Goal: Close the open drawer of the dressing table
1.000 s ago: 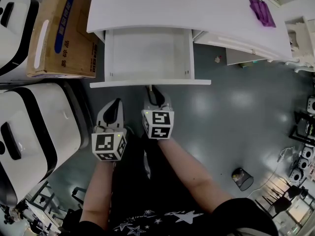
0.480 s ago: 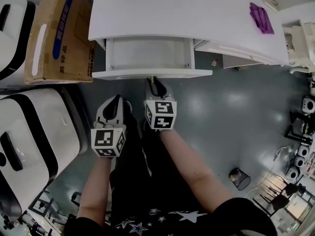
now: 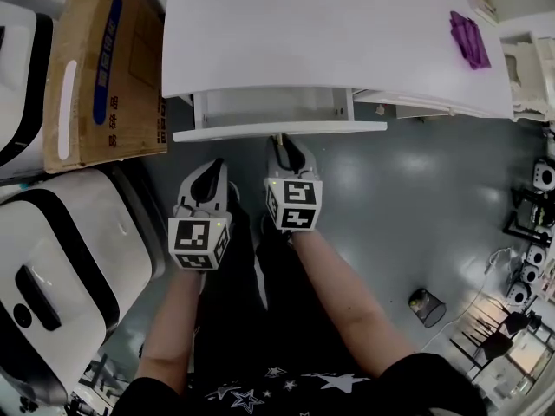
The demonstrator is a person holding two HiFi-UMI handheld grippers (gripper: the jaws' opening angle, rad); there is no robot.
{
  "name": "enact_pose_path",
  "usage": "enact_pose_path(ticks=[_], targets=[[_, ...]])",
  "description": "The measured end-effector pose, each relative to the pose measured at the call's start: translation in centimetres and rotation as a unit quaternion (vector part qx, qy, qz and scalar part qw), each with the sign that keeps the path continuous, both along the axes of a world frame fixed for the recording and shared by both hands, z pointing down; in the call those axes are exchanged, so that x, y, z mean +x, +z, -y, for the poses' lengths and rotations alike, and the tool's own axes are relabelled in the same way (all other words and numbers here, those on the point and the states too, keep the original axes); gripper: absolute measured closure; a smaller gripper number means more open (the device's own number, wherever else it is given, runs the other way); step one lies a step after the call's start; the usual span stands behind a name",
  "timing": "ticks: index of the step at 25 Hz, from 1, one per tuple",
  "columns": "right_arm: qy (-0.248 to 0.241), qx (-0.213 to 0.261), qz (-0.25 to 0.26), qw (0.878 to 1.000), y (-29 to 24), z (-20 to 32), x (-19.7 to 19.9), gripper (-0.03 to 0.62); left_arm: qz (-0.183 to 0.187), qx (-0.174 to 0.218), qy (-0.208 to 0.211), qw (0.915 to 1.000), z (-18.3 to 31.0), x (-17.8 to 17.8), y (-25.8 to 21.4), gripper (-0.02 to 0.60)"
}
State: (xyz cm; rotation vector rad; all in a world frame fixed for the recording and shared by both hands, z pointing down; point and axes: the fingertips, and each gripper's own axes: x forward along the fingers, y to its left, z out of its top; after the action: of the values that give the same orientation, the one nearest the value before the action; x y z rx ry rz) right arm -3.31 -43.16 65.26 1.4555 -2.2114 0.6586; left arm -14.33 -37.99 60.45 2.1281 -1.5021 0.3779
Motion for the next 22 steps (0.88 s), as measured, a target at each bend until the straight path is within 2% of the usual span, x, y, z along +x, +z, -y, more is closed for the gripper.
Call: enact_pose_path(ticks=[14,22], targets=[[-0.002,0.009,-0.003,1.000,0.1,4.4,-1.0,0.503,0.003,-0.009,0.047,0.9989,5.1,0.0,1.1,0.572],[0.000,0.014,0.001,1.000,0.0,5.9,-1.0,0.503,0.003,-0.012,0.057,0.9983,6.4,0.4,1.0,0.572]])
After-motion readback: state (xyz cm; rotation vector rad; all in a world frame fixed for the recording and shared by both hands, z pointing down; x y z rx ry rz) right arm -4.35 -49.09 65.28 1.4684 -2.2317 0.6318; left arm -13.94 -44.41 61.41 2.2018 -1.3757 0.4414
